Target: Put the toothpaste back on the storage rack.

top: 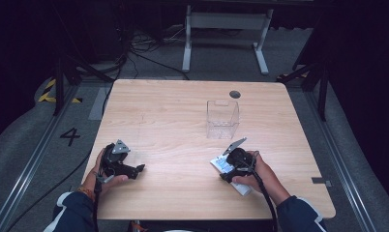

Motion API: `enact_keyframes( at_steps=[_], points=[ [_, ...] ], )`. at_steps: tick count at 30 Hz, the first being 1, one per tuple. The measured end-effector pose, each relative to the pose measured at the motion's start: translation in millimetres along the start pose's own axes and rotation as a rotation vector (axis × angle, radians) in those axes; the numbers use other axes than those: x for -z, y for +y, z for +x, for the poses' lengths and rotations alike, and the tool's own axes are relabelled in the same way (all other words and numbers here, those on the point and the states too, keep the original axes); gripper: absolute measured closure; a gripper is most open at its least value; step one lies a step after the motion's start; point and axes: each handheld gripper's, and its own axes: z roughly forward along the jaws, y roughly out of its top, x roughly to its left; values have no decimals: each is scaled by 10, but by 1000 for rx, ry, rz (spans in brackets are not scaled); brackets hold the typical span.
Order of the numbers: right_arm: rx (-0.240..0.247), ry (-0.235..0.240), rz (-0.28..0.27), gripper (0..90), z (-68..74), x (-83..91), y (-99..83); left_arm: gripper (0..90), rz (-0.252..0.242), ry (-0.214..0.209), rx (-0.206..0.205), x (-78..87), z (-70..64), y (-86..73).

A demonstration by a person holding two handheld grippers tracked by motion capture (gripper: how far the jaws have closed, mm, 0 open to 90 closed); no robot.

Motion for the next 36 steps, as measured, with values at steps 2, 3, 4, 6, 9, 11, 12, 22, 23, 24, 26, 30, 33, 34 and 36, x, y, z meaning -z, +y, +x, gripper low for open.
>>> enact_keyframes(
  at_steps=[2, 3, 4, 6, 9, 11, 12, 22, 23, 24, 26, 30, 33, 34, 36],
  points=[
    [-4, -2, 2, 321, 3, -8, 27, 2, 0, 0, 0, 0, 0, 0],
    [-4, -2, 2, 321, 3, -8, 27, 2, 0, 0, 0, 0, 0, 0],
    [-2, -4, 6, 331, 4, -5, 33, 2, -5, 8, -15, 0, 10, 4],
    [19, 5, 10, 415, 21, 6, 46, 2, 0, 0, -1, 0, 0, 0],
    [33, 4, 14, 450, 29, 10, 54, 2, -2, 4, -5, -1, 3, 1],
    [41, 10, 21, 483, 25, 16, 61, 2, 0, 1, -1, 0, 0, 0],
    [55, 11, 24, 512, 26, 24, 63, 2, -1, 4, -6, 1, 3, 1],
    [99, 20, 15, 617, 27, 92, 40, 5, -2, 7, -17, 3, 8, 3],
    [97, 23, 12, 626, 20, 103, 35, 5, -1, 6, -20, 3, 10, 4],
    [92, 25, 6, 633, 15, 110, 28, 6, -1, 7, -22, 4, 10, 4],
    [97, 35, 5, 642, 9, 130, 11, 6, -1, 6, -19, 4, 8, 3],
    [79, 38, -19, 655, -8, 181, -29, 6, -1, 6, -22, 4, 11, 4],
    [71, 29, -56, 664, -37, 252, -64, 6, -1, 6, -20, 4, 9, 3],
    [71, 38, -63, 665, -49, 274, -75, 6, -1, 6, -20, 4, 10, 3],
    [61, 45, -80, 666, -77, 306, -91, 6, -1, 5, -18, 4, 8, 3]
  ],
)
